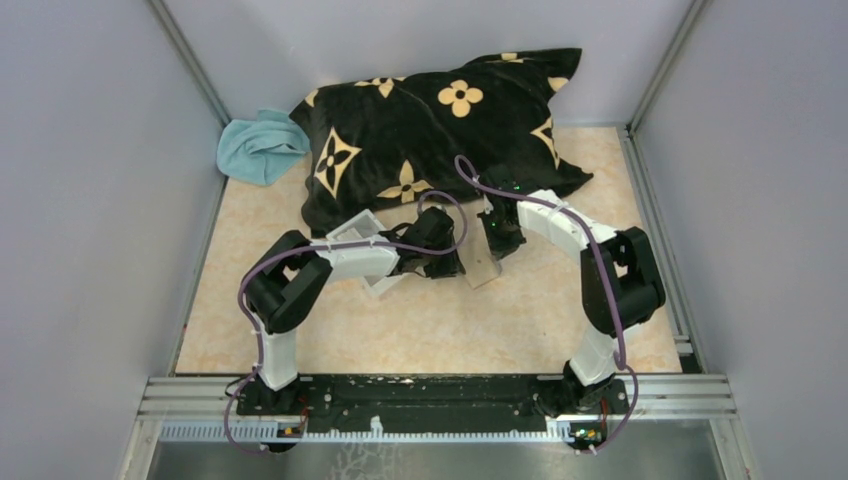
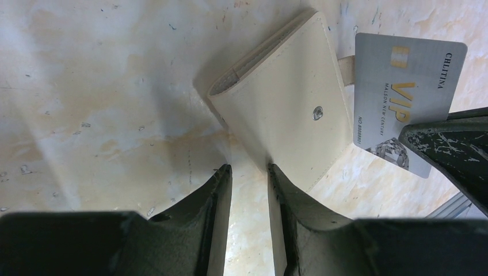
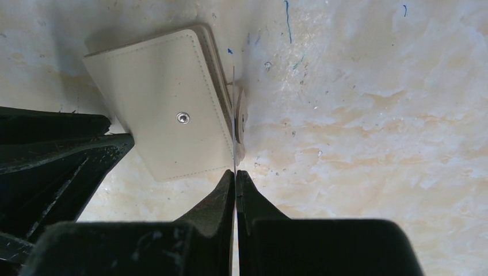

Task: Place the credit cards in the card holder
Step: Insert the credit card into the card holder.

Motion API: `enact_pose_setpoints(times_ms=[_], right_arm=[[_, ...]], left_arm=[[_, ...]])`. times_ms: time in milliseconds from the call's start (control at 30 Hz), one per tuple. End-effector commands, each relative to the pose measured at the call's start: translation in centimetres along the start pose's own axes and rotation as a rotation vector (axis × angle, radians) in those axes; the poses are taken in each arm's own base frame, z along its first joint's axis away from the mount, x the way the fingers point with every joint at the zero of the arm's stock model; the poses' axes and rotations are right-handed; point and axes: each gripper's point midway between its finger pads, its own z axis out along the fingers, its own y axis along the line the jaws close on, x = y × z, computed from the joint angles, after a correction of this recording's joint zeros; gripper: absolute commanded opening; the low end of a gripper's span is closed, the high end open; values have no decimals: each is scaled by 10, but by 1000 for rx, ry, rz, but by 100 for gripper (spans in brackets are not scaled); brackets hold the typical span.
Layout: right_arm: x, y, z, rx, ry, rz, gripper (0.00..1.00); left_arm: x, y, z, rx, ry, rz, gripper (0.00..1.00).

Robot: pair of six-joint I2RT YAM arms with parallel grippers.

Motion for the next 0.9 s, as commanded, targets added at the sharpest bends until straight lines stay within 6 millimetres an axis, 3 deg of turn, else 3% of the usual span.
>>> enact_pose_setpoints(times_ms=[0, 267, 533, 867], right_arm=[[-7, -6, -2, 5, -38, 3, 0], [-3, -4, 0, -16, -31, 4, 0], [-4, 7, 0, -108, -41, 48, 0], [-11, 6, -6, -170, -73, 114, 0]], left_arm=[[26, 67, 11, -206, 97, 17, 37], [17, 83, 14, -236, 96, 13, 36], [15, 87, 19, -237, 114, 29, 35], [15, 96, 23, -248, 143, 42, 33]])
